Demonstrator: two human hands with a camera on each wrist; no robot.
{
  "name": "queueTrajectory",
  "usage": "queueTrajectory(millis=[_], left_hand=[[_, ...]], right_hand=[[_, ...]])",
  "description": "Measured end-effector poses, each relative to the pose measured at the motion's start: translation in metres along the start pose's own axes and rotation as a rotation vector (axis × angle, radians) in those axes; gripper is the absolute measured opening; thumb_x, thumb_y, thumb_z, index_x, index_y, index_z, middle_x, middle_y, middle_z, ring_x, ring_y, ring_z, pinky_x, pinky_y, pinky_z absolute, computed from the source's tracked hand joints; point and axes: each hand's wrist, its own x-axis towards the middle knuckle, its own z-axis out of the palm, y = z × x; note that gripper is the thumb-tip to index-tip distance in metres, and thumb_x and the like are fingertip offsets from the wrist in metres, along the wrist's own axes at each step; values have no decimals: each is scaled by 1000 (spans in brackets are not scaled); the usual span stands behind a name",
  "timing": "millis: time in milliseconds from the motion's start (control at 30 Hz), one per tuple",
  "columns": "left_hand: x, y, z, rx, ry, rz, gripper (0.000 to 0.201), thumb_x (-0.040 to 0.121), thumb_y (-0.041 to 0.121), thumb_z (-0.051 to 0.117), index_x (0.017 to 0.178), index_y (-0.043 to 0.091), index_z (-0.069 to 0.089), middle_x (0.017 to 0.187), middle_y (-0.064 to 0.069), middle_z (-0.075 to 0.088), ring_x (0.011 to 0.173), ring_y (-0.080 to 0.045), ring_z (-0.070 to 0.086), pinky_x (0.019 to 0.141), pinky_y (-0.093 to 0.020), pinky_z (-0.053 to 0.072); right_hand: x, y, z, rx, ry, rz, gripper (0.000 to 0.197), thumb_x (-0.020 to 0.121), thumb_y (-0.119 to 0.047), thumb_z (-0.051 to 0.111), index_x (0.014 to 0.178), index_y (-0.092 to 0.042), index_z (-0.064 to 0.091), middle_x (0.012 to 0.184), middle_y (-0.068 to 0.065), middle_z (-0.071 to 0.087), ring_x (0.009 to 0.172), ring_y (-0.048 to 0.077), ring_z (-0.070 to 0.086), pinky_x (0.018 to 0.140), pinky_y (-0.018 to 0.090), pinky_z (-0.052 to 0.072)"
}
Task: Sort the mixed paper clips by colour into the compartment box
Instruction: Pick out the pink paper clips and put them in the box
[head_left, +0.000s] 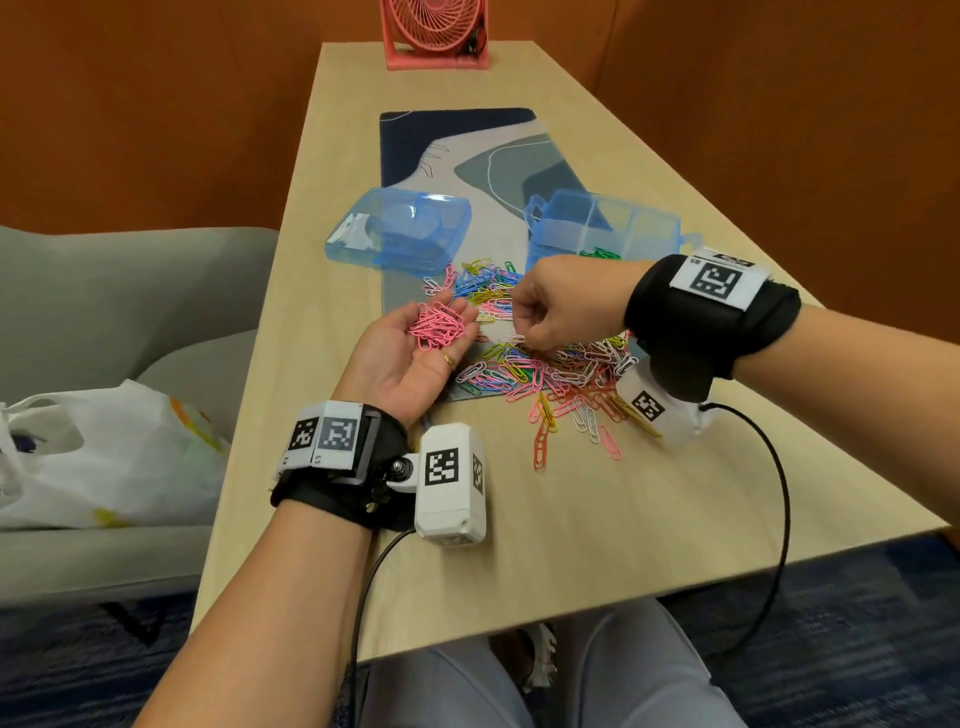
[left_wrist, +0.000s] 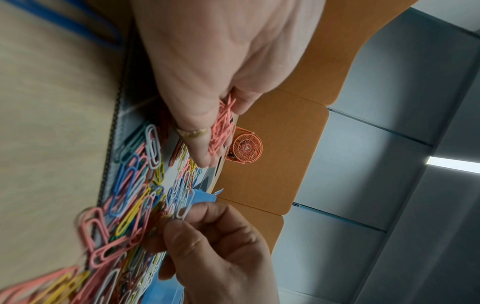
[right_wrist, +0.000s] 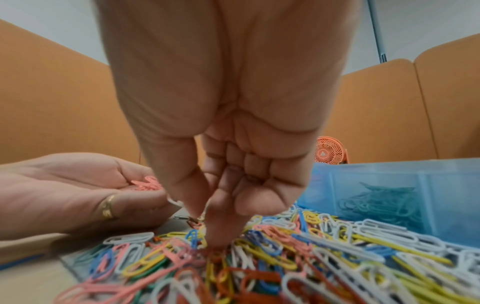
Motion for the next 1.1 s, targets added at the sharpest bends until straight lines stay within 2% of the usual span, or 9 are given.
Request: queueTrajectory(millis=[67,233,333,500,600,733,867,1000,1100], left_hand=[[0,0,0,7,-2,-1,39,103,19,26,95,-2,57,91,-15,61,84,-27,60,72,-35,55],[0,0,-1,-1,3,0,38,103,20,26,95,-3,57,91,-16,60,87,-28,58,95,-39,42],[-1,0,-1,0,10,-3,39,103,20,26,95,-3,57,92,-17,60,87,-28,58,94,-39,43],[0,0,-1,0,4,-1,39,103,20,26,94,-3,57,91,-17,60,88,-29,58,96,-39,42],[0,-1,-1,5,-3,-2,39,103,20,27,94,-3,57,90,-17,62,87,-29,59,91,-40,45],[0,-1,0,18,3,-5,39,103,20,27,95,-3,57,93,-17,61,89,-28,59,94,-40,43],[0,0,0,23,1,-3,39,103,20,26,95,-3,57,94,-17,61,89,-28,59,95,-40,42],[-1,1,-1,27,1,-4,38,103,20,27,97,-2,57,94,-16,61,90,-28,59,95,-40,43],[-1,1,-1,35,0,-6,38,103,20,27,98,-2,57,94,-16,61,90,-27,59,96,-40,42]], right_hand=[[0,2,2,18,25,-5,9,83,-11,64,89,-18,61,74,-9,59,69,10,53,62,21,42],[-2,0,5,-25,-51,14,11,78,-22,76,80,-20,65,71,-10,60,66,6,53,58,18,41],[-4,-2,9,-72,-101,15,14,80,-21,73,73,-21,62,68,-10,58,63,3,51,55,17,39],[-7,-2,4,-12,-52,24,16,81,-15,64,67,-20,57,65,-6,56,58,7,48,53,18,37],[-9,-2,-3,56,-11,54,10,77,-14,63,69,-17,59,63,-5,61,55,7,52,52,18,39],[-12,-3,-6,151,-80,63,6,77,-7,67,76,-11,63,67,2,70,50,6,62,49,17,46],[-17,-8,-6,256,-117,35,7,81,-5,63,86,-10,66,71,2,70,51,4,64,56,21,53],[-15,-15,-1,55,-140,-26,7,80,-14,63,74,-13,67,68,-1,67,56,10,59,54,18,44],[-13,-20,7,-71,-151,-54,16,81,-15,68,68,-21,60,64,-12,57,59,4,51,56,16,41]])
